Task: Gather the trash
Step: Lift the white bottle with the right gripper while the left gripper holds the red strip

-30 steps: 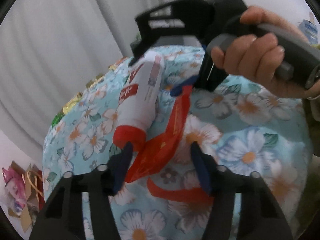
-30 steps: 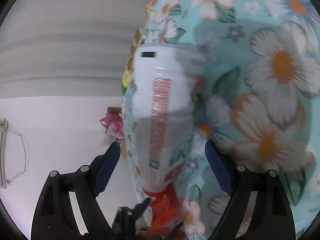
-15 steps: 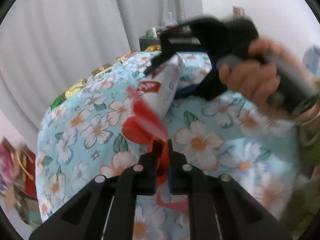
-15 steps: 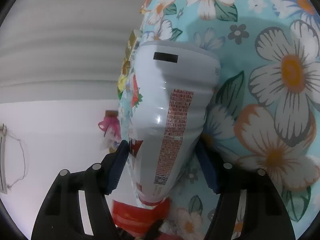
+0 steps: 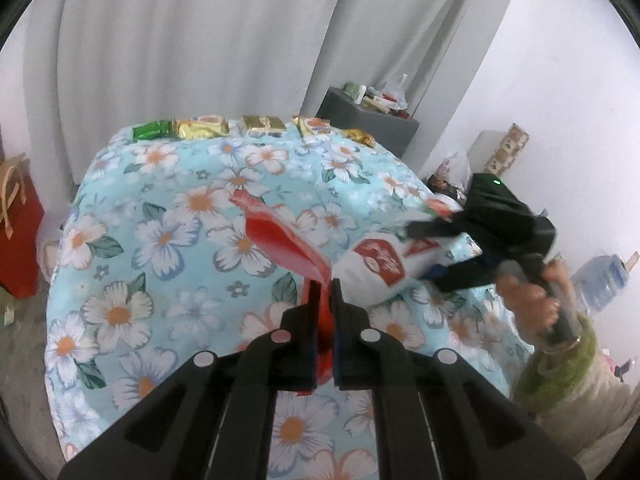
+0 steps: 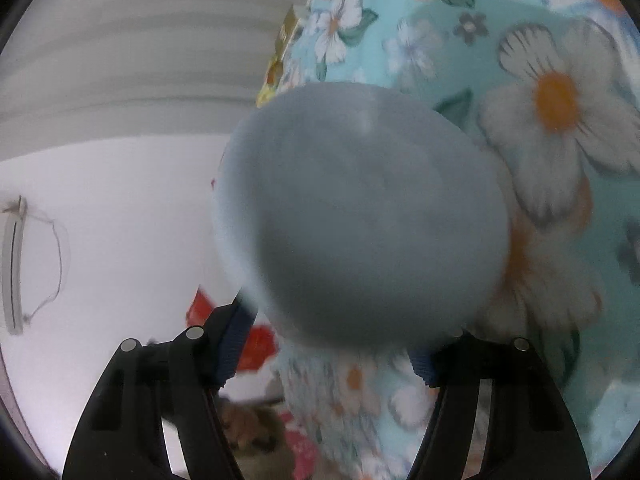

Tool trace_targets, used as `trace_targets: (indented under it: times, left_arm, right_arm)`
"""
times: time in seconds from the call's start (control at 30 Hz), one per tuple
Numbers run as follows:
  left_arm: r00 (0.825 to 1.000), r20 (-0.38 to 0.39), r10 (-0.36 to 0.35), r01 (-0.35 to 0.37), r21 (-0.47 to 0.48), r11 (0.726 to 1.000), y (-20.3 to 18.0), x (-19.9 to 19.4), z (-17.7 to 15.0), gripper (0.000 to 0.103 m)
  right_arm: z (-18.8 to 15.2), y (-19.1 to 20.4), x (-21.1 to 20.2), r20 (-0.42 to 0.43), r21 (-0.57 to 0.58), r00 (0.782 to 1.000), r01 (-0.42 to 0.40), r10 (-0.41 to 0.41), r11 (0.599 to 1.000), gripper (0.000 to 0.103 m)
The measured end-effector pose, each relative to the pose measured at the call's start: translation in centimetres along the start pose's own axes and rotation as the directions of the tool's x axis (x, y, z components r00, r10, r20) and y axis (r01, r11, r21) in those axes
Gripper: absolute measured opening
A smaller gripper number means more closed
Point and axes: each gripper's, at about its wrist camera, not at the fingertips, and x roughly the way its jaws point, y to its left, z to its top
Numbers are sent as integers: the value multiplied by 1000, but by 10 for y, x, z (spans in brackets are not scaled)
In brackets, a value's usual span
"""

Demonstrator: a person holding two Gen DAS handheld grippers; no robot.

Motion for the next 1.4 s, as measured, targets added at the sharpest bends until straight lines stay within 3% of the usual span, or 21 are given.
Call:
trace_targets:
  times: [0.2, 0.33, 0.5, 0.6, 0.77, 0.9, 1.1, 1.27, 1.4]
  left_arm:
    - [999, -30, -28, 28, 17, 999, -15, 16, -4, 4]
    - [999, -31, -28, 30, 46, 998, -28, 21, -6, 4]
    - [999, -32, -25, 28, 63, 998, -35, 26, -5, 4]
    - [1000, -28, -10, 12, 73, 997, -36, 25, -5, 4]
    - [1000, -22, 11, -10, 70, 998, -30, 20, -5, 4]
    - [1000, -19, 24, -23, 53, 998, -25, 19, -5, 4]
    - [999, -2, 39, -39, 43, 998, -22, 12, -4, 4]
    - [999, 4, 51, -51, 35, 998, -19, 8, -4, 4]
    - [998, 8, 58, -58, 32, 998, -16, 4, -5, 4]
  right_arm:
    - [-37, -1, -11, -104, -39, 994, -24, 20, 999, 59]
    - [-53, -4, -23, -120, -50, 992, 18, -24, 999, 56]
    - [-67, -12, -47, -50, -24, 994, 97, -98, 995, 55]
    - [-76, -10, -55, -27, -18, 995, 92, -92, 996, 58]
    - [-97, -1, -75, 26, -106, 982, 189, -187, 976, 66]
    - [-100, 6, -79, 50, -122, 983, 179, -174, 976, 68]
    - [-94, -2, -60, 105, -18, 986, 135, -132, 991, 77]
    - [-81, -12, -55, 179, 81, 972, 138, -151, 987, 78]
    - [-62, -3, -53, 263, 85, 941, 198, -213, 977, 78]
